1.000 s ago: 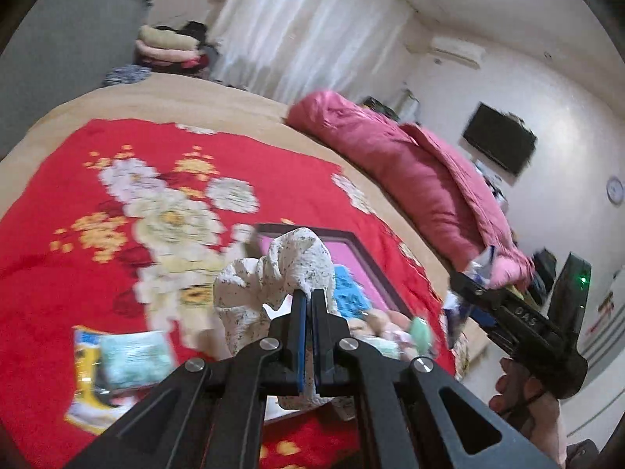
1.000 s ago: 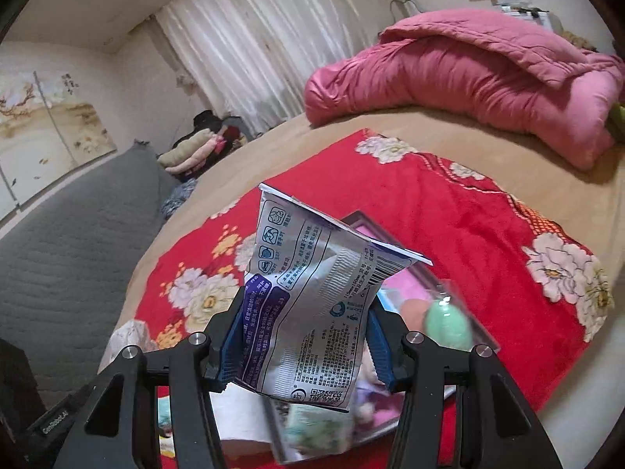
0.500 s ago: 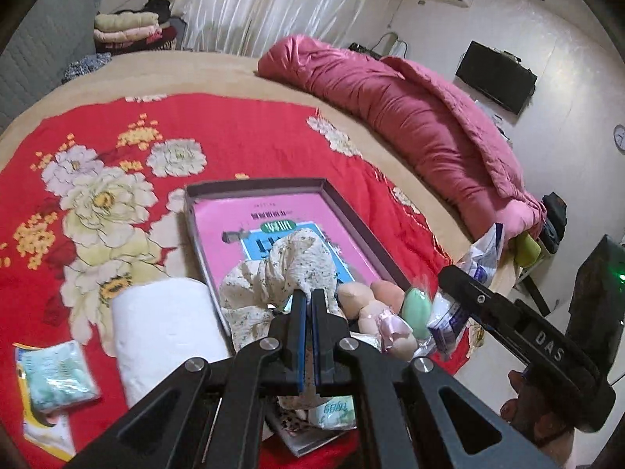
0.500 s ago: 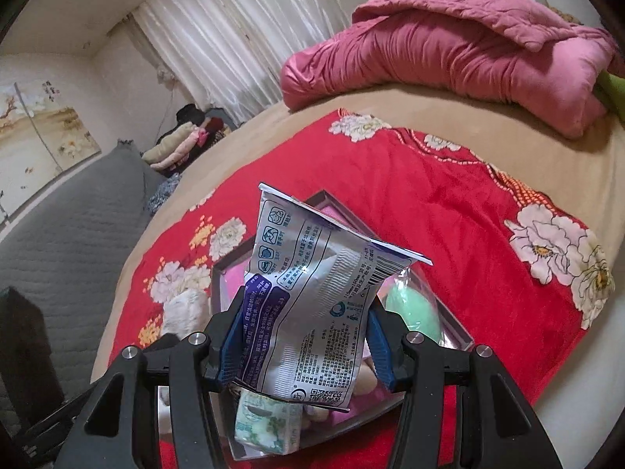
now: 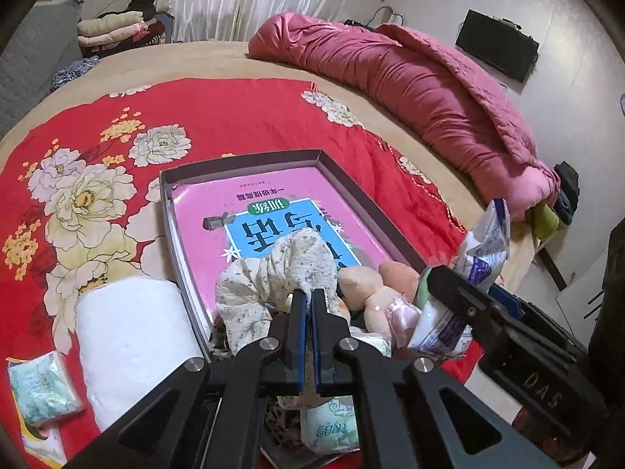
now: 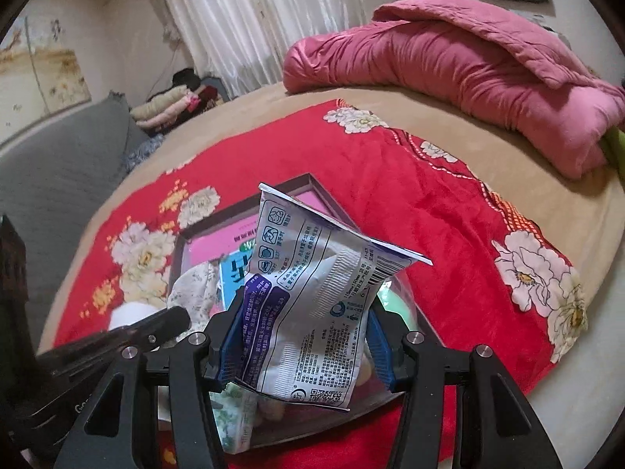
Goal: Organize soft objects
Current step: 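Carry both items over the tray and open the right tool to drop the packet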
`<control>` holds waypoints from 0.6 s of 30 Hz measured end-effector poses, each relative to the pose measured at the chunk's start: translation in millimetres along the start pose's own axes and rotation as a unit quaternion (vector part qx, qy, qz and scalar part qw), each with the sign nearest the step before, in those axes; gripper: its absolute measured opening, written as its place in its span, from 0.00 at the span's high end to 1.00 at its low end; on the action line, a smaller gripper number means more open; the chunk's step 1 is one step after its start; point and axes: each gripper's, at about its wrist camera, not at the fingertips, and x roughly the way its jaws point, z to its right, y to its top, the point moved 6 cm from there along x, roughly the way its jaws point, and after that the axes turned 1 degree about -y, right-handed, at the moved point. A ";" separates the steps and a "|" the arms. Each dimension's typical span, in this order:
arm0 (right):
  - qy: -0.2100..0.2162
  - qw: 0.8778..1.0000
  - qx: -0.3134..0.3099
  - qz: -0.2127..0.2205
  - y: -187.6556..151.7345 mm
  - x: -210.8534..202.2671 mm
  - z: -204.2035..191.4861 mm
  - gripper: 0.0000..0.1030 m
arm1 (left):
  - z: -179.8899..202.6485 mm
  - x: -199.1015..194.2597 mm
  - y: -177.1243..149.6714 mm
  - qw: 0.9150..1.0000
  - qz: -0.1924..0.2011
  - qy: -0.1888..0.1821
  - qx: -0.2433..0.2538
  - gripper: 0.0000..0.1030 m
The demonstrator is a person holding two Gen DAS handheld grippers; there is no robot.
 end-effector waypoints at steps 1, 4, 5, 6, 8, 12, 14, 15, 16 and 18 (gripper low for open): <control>-0.001 1.000 -0.002 -0.004 -1.0 2.7 -0.8 0.45 | -0.3 1.4 0.2 1.000 -0.002 0.001 0.001 0.98; -0.010 1.000 -0.015 -0.009 -2.7 11.0 -3.0 0.44 | -1.5 4.7 -2.0 1.000 -0.007 0.000 0.000 0.98; -0.014 1.000 -0.021 -0.012 -3.5 14.2 -3.9 0.44 | -1.8 5.3 -2.9 1.000 -0.008 -0.001 0.000 0.98; -0.017 0.999 -0.026 -0.014 -4.7 17.3 -4.2 0.44 | -2.2 5.8 -3.9 1.000 -0.009 -0.001 0.001 0.98; -0.019 0.999 -0.029 -0.020 -7.2 22.6 -4.3 0.44 | -3.0 7.0 -4.9 1.000 -0.010 0.000 0.003 0.98; -0.014 0.999 -0.027 -0.027 -10.2 29.2 -3.4 0.43 | -5.1 10.2 -7.7 1.000 -0.013 0.001 0.003 0.97; -0.014 0.999 -0.023 -0.022 -9.6 29.6 -1.0 0.35 | -5.8 11.7 -9.1 1.000 -0.015 0.001 0.003 0.97; -0.014 0.999 -0.022 -0.020 -8.7 29.0 -0.8 0.29 | -6.0 12.3 -9.8 1.000 -0.016 0.001 0.003 0.97; -0.011 1.000 -0.020 -0.012 -7.2 26.9 0.3 0.28 | -6.4 13.2 -10.5 1.000 -0.018 0.001 0.002 0.97; -0.006 1.000 -0.015 0.001 -4.1 20.5 1.8 0.28 | -6.3 13.8 -10.5 1.000 -0.018 -0.001 0.002 0.97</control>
